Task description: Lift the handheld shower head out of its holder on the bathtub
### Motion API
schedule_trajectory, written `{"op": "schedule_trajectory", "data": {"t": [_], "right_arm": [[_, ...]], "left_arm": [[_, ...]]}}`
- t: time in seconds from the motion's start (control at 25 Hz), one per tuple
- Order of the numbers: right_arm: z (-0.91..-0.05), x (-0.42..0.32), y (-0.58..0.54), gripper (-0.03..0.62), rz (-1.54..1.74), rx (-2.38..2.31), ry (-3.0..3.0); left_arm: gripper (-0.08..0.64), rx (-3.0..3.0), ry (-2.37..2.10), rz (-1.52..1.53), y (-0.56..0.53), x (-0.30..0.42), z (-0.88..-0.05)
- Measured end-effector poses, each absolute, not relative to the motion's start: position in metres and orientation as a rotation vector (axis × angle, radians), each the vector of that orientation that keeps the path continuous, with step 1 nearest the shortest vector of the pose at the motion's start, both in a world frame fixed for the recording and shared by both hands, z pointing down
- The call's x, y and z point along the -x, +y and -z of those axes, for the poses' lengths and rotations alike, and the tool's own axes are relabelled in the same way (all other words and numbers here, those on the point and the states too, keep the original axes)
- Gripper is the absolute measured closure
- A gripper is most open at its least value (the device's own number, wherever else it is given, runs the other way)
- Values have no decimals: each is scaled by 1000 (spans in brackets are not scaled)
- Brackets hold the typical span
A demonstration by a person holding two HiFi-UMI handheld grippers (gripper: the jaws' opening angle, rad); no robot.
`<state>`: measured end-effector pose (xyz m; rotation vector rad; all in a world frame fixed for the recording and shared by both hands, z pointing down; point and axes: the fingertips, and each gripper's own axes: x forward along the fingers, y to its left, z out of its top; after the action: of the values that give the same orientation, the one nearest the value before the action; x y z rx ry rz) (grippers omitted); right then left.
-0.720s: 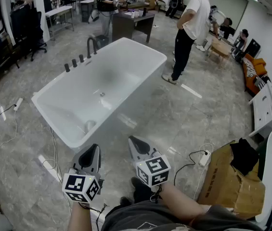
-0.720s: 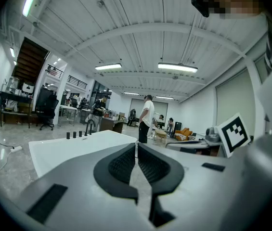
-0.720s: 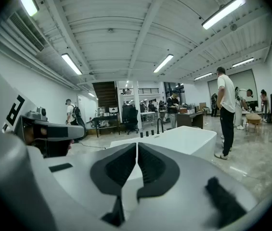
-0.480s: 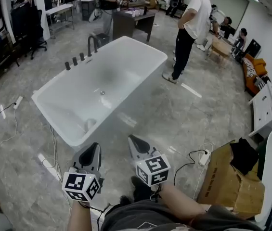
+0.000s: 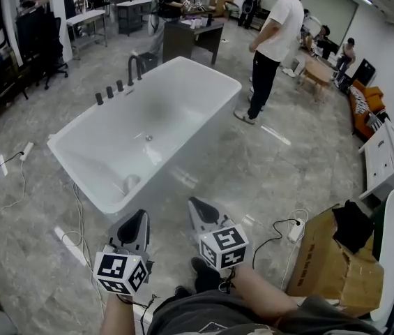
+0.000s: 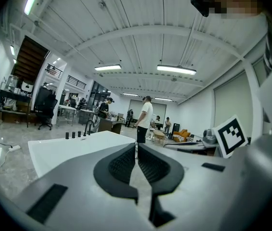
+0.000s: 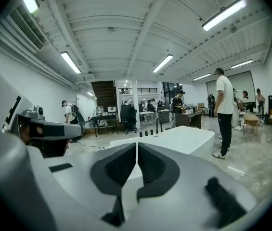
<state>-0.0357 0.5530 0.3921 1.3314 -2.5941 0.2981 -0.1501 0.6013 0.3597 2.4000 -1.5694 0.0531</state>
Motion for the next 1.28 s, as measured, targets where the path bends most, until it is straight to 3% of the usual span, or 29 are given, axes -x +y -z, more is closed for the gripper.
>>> {"op": "schedule_trajectory", "data": {"t": [0.48, 1.28], "right_arm": [[-390, 19, 534, 560, -344, -1428, -2618], [-418, -85, 347, 560, -497, -1481, -2586]], "left_arm": [[534, -2418, -1546, -52, 591, 148, -362], [534, -2314, -1590, -84, 405, 82, -379]]}}
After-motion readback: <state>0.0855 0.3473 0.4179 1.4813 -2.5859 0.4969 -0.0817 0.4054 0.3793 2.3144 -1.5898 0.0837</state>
